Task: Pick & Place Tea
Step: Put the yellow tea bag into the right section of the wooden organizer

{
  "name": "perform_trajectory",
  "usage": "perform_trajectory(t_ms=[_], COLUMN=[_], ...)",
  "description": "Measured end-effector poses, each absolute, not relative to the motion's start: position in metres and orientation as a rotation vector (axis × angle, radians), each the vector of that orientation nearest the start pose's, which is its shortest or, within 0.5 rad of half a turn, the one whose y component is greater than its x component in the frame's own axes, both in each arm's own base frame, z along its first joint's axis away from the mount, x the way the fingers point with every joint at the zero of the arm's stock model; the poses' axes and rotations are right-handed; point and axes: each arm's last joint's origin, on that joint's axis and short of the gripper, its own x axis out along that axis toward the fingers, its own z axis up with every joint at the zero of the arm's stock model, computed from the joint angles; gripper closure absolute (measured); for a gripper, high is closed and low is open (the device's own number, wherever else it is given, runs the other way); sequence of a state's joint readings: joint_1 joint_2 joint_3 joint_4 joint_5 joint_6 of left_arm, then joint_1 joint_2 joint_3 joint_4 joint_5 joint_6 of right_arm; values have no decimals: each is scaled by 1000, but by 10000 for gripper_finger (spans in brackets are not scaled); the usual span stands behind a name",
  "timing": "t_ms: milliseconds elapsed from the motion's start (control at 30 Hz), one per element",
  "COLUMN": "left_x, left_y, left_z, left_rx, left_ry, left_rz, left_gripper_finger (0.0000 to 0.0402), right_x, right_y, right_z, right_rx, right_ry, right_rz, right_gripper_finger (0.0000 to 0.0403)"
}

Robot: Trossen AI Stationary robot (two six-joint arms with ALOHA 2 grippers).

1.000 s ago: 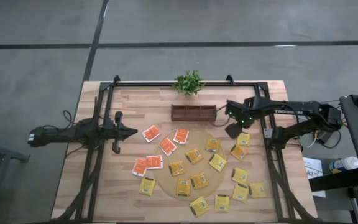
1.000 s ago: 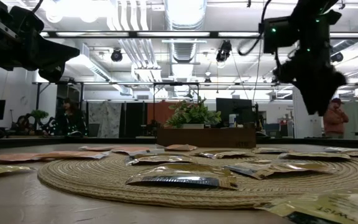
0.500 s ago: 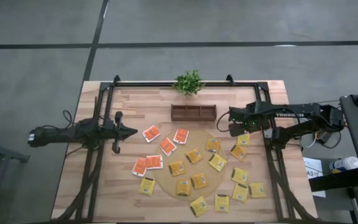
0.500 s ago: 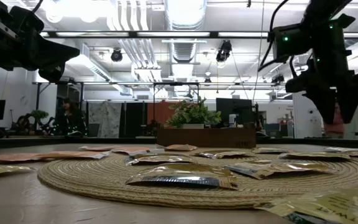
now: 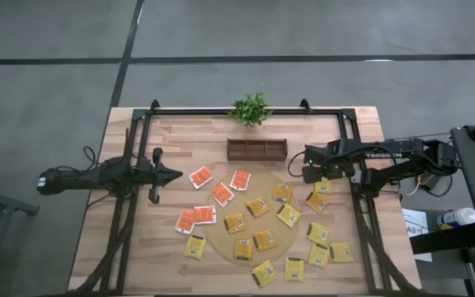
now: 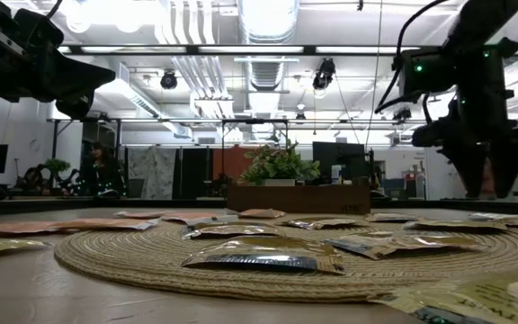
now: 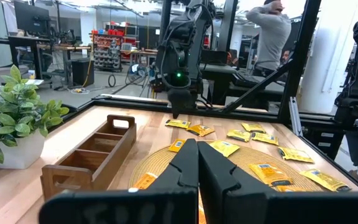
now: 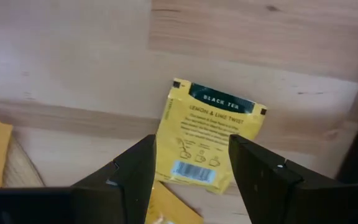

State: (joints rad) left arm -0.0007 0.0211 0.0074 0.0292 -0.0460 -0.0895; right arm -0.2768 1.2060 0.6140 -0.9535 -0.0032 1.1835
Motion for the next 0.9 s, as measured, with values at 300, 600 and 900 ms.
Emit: perform_trajectory(t_ms=[300,600,900], left_x=[99,99,99], left_y=[1,1,1], left_z=[167,167,167], left_rx=[-90,-90,-90], left_ry=[-17,-17,-17], left_rz=[44,44,45], left_gripper_finger=[402,402,402], right_x=[151,152,153], right_y=[-43,-44,-45], right_z=[156,150,142], right_rx=[1150,1159,1173], right_ry=[1249,1191,1149], right_rz=[-1170,-1184,-1232], right_gripper_finger=[202,202,202])
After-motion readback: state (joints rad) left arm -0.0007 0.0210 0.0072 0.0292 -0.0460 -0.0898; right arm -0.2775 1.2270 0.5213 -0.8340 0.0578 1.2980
